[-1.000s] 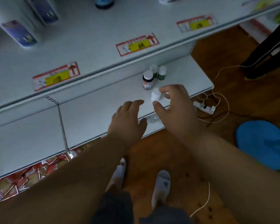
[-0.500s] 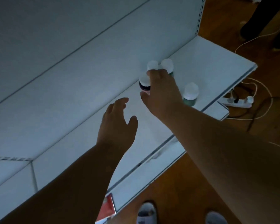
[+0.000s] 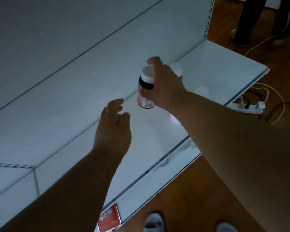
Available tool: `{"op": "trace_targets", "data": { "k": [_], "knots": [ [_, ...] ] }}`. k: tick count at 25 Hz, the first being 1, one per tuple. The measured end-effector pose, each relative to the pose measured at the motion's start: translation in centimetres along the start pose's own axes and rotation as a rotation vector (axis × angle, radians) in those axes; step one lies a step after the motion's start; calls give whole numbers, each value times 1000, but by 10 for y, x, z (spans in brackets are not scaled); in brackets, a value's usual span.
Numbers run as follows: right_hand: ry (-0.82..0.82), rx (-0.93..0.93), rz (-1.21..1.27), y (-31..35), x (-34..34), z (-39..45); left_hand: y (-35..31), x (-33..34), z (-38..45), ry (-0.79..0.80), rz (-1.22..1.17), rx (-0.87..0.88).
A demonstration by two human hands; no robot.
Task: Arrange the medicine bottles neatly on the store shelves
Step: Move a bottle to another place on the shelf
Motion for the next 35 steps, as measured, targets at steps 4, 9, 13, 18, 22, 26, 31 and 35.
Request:
{"op": "trace_targets", "data": {
  "k": [4,9,13,18,22,26,31,35],
  "knots": [
    [104,208,578,37,-46,-71,-33,-55,-70,-60,-90,-109],
    [413,377,955,117,-98,-192,-119,-106,-211,61,-322,-352],
    [563,442,1090,189,-156,-264,-175,-160,-296,-13,-457,-373],
    [623,461,1093,254,-190,-298,-194,-215,-341,-76,-506,-336],
    [618,337,1008,329,-175,-304,-182,-285,-351,-142,-433,-233],
    [609,299,1001,408,-132,-315,-145,-361,-359,-164,-355,-156],
    [472,258,1066,490,-68,-311,-97,-460,-353,-203,-112,-38],
    [441,116,824,520,-42,-273,-64,-482,-311,-140,75,-28]
  ]
}}
Point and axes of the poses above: each hand's wrist, its own z-axis towards the middle knuckle, its own x-axis out of the palm, y = z × x, the point moved 10 cm from there along z, towards the middle knuckle, and after that the axes turned 2 degrees about -z, right-handed, at the moved point
